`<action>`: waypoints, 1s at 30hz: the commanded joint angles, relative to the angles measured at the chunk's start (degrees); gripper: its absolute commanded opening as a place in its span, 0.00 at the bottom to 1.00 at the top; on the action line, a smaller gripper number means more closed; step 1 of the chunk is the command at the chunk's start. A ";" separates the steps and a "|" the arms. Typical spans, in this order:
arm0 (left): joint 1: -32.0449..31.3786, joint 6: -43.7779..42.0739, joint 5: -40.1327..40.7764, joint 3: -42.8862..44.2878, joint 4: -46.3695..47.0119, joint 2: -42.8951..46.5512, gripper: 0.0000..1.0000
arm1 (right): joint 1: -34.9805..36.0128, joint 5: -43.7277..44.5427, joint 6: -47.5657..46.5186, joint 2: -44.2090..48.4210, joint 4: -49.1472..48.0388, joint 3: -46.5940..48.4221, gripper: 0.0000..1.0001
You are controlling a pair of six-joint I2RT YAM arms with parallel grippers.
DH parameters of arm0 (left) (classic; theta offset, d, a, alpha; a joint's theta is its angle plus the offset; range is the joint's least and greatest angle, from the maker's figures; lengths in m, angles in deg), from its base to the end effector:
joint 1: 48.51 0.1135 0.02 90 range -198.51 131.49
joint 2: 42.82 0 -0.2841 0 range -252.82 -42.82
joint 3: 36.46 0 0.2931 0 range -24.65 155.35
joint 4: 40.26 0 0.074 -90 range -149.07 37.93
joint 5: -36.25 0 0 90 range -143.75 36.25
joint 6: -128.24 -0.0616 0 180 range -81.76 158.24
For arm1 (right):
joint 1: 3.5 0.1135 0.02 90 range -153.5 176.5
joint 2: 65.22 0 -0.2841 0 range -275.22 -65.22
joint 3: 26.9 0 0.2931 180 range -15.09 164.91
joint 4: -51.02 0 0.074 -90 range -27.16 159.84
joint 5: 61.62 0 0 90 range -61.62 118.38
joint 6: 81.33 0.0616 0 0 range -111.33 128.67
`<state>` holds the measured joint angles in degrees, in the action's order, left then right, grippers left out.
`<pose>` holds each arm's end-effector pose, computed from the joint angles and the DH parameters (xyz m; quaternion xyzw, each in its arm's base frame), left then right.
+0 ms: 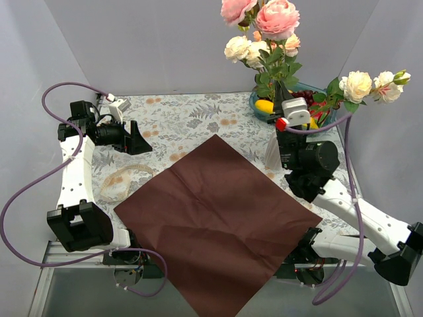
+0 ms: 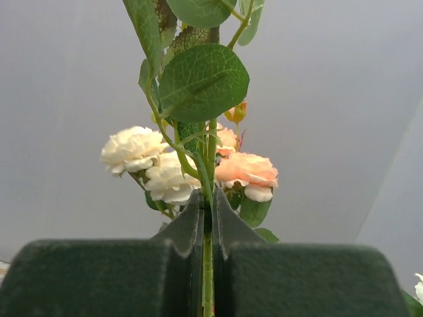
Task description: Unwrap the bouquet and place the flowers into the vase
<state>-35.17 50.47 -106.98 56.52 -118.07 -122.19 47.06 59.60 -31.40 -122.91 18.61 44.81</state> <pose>0.3040 0.0214 0.3619 -0.0953 0.8720 -0.4347 0.2038 0.1770 0.1649 0.5164 -0.0784 0.4290 -0.0177 0.8997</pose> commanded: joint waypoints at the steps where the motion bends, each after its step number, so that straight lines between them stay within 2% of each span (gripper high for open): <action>1: 0.19 -2.20 -3.10 0.31 -0.54 2.11 0.85 | -3.54 2.79 -4.33 -0.75 -17.64 -1.01 0.01; 9: 0.19 -3.09 -3.19 2.42 -2.47 0.71 0.85 | -13.29 0.33 7.11 -1.55 -15.89 -3.11 0.01; 18: 0.10 -2.47 -2.75 2.86 -1.50 0.45 0.85 | -19.27 -1.16 16.60 -1.99 -15.98 -7.95 0.01; 30: 0.10 -2.12 -3.19 1.89 -1.41 0.45 0.85 | -23.06 -2.92 20.47 -3.21 -18.08 -11.29 0.01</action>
<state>-35.17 48.53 -108.62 57.04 -119.36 -122.23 24.59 57.53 -13.11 -125.49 5.65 34.58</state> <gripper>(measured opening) 0.850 0.046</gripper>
